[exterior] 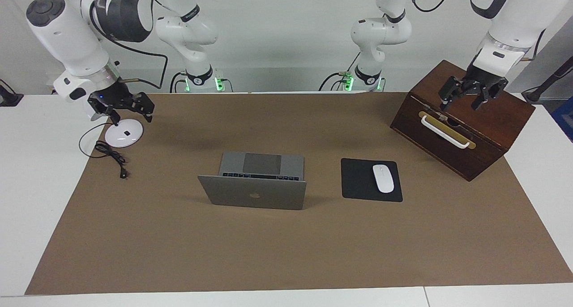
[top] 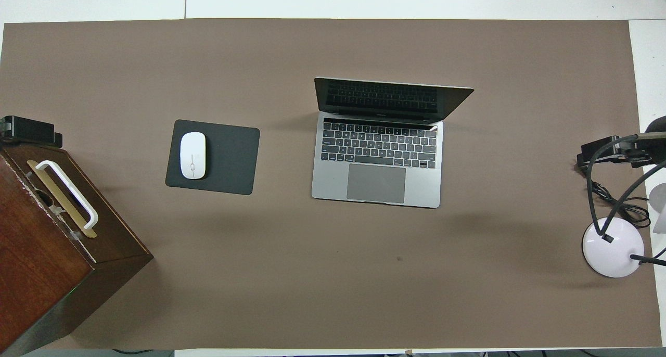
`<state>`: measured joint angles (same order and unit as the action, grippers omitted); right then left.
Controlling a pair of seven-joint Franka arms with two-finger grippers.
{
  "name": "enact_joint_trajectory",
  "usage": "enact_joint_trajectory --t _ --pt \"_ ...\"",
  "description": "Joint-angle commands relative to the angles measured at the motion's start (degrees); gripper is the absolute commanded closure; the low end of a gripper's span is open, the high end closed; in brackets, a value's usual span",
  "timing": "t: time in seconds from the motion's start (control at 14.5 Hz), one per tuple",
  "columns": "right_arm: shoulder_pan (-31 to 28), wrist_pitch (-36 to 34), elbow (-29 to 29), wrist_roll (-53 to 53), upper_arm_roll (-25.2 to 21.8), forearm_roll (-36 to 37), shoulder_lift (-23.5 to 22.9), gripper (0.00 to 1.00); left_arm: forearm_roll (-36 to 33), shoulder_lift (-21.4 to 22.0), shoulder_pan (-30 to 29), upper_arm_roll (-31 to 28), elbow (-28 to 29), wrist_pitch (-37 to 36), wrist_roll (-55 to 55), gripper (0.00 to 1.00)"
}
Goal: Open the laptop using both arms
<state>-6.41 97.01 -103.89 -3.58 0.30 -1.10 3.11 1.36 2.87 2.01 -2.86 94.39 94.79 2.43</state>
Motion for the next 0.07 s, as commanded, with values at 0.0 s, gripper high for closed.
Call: enact_joint_trajectory --t 0.0 --pt "-0.89 0.82 -0.53 -1.25 0.49 0.84 0.58 0.00 -0.13 0.73 0.28 -0.13 0.79 -0.22 -0.84 0.00"
